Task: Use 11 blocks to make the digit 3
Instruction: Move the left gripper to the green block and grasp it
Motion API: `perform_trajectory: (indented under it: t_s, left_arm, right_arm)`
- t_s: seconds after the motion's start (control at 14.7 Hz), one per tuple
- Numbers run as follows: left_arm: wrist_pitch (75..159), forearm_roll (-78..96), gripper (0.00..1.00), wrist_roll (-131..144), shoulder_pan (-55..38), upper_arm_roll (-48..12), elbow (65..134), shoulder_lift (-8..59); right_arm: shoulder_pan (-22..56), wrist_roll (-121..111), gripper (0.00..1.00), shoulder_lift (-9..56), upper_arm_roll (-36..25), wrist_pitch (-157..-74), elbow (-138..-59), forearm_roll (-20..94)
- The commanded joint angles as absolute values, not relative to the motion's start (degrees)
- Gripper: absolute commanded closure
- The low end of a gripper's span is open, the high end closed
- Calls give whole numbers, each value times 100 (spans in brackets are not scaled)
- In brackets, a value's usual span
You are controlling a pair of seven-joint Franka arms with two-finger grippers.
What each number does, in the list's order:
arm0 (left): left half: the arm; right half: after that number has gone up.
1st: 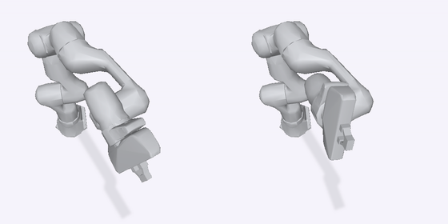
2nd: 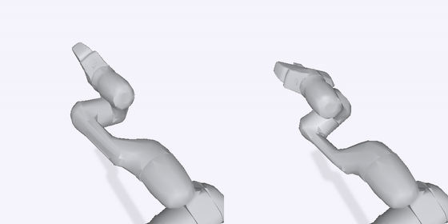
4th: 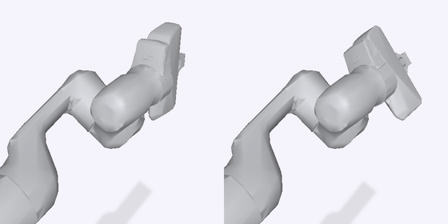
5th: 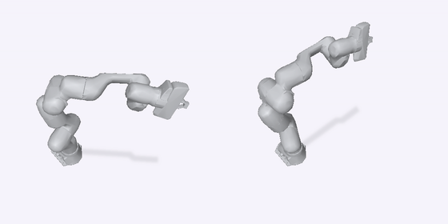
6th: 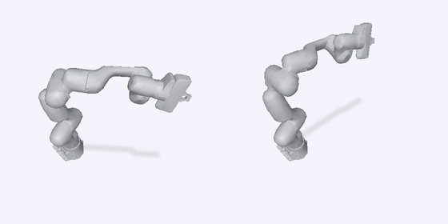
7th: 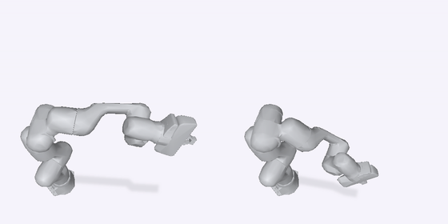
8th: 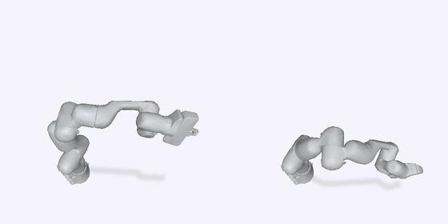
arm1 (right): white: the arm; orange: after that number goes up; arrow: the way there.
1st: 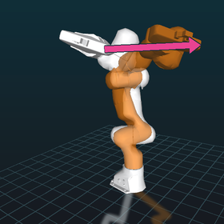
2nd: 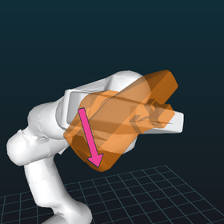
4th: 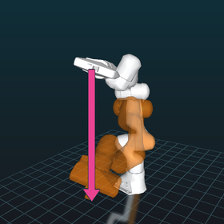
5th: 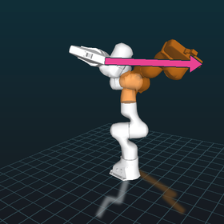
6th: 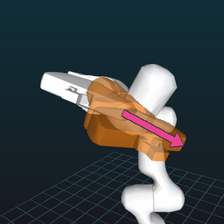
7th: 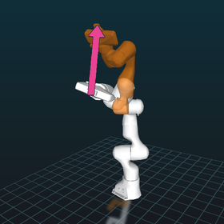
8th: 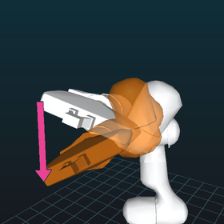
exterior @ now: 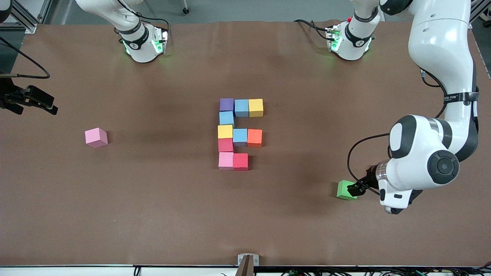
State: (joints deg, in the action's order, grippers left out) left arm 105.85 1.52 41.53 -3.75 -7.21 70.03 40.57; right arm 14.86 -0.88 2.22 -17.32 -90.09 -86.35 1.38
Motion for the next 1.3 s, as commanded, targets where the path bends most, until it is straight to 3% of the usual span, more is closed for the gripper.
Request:
perform_trajectory:
  t_s: [0.0,0.82,1.09,1.23]
  left_arm:
    - [10547,211,0,3482,-282,-712,7014,4157]
    - [11802,-237,0,-743,-246,-729,7014,4763]
    - [12058,-246,0,-905,-281,-729,7206,4825]
    - [12251,-220,1,-861,-273,-738,7417,4852]
  right_arm:
    - [1538,-114,0,132,-1740,-9026,-8701,114]
    - [1355,-114,0,149,-1705,-9026,-8701,114]
    - [-68,-114,0,149,-135,-9044,-8701,79]
    - [-88,-114,0,149,-105,-9079,-8701,79]
